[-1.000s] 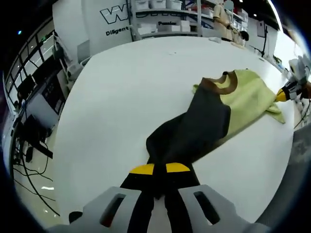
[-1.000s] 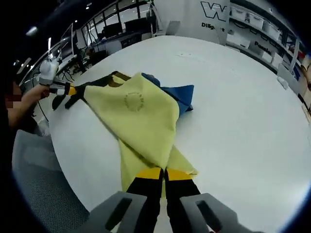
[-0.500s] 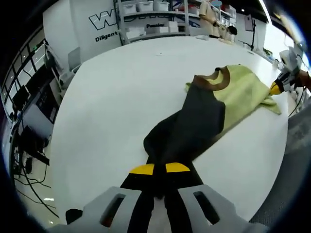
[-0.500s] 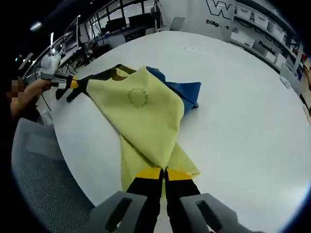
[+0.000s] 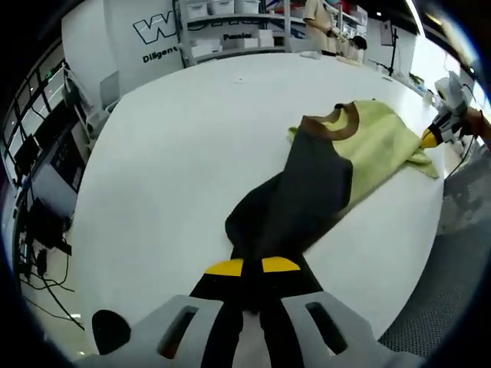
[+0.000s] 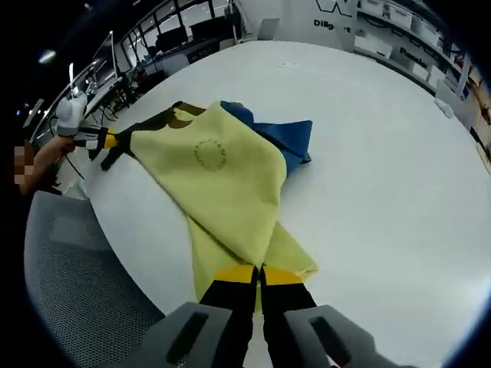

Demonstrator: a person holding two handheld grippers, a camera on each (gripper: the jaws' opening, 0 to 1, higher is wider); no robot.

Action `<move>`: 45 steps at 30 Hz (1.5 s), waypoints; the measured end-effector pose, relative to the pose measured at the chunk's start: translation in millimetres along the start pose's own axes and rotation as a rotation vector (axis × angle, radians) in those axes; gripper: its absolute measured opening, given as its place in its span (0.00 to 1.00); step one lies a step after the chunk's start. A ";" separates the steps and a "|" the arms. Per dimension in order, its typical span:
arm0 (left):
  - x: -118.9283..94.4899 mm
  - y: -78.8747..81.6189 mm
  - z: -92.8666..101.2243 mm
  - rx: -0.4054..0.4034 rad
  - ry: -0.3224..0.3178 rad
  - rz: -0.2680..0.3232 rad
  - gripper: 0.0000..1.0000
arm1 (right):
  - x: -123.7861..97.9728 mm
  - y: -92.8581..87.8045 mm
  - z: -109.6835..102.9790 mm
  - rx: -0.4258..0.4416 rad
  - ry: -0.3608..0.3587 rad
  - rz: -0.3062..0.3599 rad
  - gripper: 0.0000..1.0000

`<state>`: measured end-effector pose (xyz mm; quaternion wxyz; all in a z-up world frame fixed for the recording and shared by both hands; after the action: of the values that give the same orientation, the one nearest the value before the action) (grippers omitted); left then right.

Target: Fold the garment on the visible template until the final outline fits inside the template.

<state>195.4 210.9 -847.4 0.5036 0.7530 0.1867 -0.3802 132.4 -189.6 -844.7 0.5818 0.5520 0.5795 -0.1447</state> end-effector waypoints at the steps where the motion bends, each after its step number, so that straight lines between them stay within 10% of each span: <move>1: -1.8 -1.6 1.6 -0.004 -0.003 -0.001 0.06 | -1.0 -2.1 -0.9 0.008 0.002 0.001 0.00; 10: -5.4 -0.3 1.5 0.071 -0.002 0.034 0.11 | -0.7 0.6 -14.1 0.077 0.068 0.066 0.00; 25: -32.3 30.7 -0.2 0.076 -0.022 0.113 0.53 | -27.3 65.3 -41.5 -0.001 0.186 0.343 0.54; 45: -35.3 80.6 22.4 -0.072 -0.133 0.211 0.93 | -9.0 127.0 -53.3 0.006 0.285 0.370 0.77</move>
<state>217.7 160.2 -775.4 0.5789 0.7228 0.0863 -0.3674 205.0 -106.4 -761.9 0.5092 0.6654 0.5443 0.0423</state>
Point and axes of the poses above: the point that each gripper's makers call its tool centre point, and the gripper's own axes: x roughly forward along the fingers, z roughly to its right, y roughly out of its top, the point moved 1 cm from there along -x, roughly backward along the fingers, and after that the axes turned 11 degrees about y, right-handed, at the moved point
